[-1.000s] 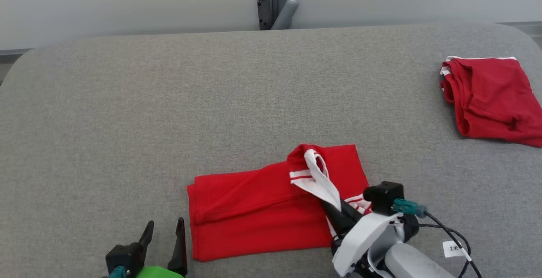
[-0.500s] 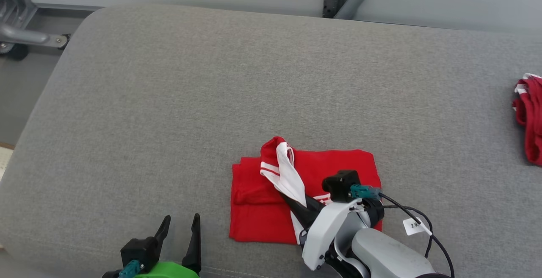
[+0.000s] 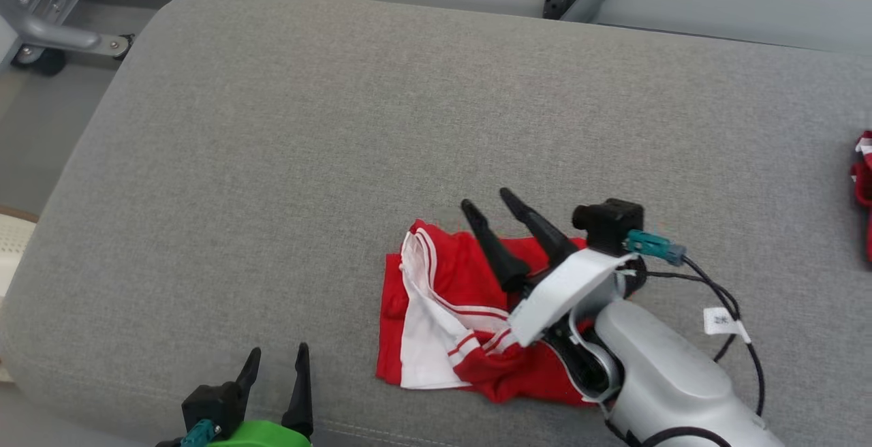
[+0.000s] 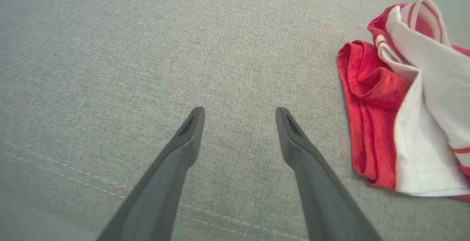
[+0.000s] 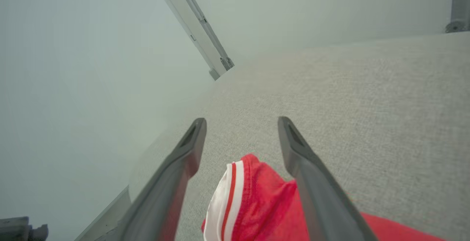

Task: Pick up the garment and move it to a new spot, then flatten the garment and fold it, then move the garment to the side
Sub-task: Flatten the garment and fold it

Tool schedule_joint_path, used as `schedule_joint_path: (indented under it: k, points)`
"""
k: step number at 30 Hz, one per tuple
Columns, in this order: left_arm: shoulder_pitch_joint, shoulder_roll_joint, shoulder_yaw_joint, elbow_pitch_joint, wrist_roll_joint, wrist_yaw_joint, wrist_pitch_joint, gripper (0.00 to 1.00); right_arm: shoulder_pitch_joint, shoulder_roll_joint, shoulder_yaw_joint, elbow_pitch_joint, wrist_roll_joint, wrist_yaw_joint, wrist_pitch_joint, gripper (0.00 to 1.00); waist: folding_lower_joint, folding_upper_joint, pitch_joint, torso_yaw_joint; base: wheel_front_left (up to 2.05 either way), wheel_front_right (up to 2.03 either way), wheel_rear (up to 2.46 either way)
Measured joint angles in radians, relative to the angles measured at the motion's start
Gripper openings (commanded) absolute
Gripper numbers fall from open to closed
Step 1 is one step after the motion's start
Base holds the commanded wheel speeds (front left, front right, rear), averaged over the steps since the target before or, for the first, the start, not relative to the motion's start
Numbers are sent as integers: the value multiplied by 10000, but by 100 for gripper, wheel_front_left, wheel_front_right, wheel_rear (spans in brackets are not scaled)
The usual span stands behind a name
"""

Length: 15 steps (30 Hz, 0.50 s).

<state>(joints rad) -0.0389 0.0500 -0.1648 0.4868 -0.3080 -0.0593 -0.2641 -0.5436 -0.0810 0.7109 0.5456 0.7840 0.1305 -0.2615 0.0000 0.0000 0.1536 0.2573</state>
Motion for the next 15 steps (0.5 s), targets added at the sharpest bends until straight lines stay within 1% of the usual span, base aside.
schedule_joint_path:
  k: [2,6,10,15]
  points:
    - [14,-2,59,-13,27,23,0,100,362,-242,-754,-437,-284,0,-6,100,0,0,-71,-171,0,0,0]
    - [65,-4,173,-21,102,17,0,100,1415,-688,-1636,-802,-800,0,-4,100,0,1,-236,-524,0,0,0]
    - [104,-2,242,-40,130,4,0,100,2187,-832,-2071,-995,-1012,0,-4,100,0,1,-408,-814,0,0,0]
    - [191,-4,368,-54,251,-36,0,100,2915,-886,-2692,-913,-1350,0,-4,100,0,1,-598,-1041,0,0,0]
